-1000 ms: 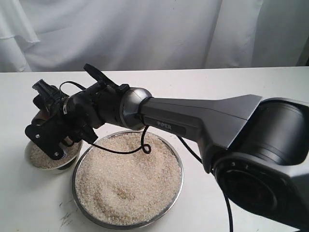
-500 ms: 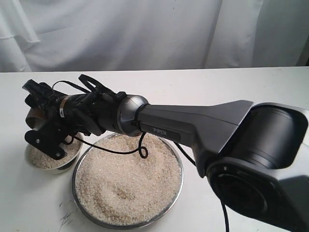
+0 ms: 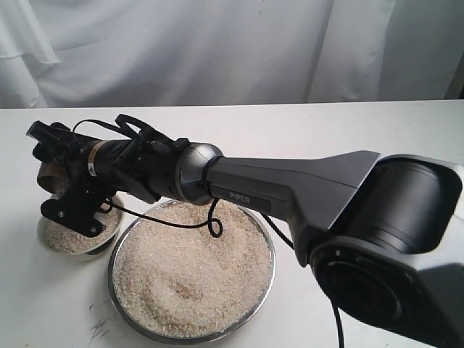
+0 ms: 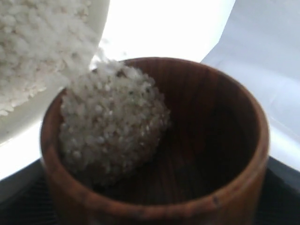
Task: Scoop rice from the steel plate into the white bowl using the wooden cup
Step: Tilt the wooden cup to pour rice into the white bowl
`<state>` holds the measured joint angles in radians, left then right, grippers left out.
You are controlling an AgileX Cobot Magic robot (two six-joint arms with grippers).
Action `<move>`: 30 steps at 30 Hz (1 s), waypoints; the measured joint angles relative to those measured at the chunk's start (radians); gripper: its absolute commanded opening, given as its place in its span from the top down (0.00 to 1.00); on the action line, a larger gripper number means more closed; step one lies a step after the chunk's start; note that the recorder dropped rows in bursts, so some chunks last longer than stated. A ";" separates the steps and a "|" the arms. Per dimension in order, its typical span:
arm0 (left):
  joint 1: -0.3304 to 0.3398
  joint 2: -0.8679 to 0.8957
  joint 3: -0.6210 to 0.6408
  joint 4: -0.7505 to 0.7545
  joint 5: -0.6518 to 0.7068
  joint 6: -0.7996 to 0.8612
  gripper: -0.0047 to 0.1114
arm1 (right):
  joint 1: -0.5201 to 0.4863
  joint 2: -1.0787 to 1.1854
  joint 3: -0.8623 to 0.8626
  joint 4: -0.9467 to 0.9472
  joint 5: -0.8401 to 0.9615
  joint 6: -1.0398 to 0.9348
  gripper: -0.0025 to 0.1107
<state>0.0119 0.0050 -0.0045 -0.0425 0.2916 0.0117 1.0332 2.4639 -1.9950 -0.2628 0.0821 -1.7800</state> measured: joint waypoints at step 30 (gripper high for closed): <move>0.000 0.000 0.000 0.000 0.000 0.000 0.96 | 0.000 0.000 0.000 -0.068 -0.082 -0.109 0.98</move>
<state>0.0119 0.0050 -0.0045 -0.0425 0.2916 0.0117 1.0332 2.4639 -1.9950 -0.3311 0.0000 -1.8887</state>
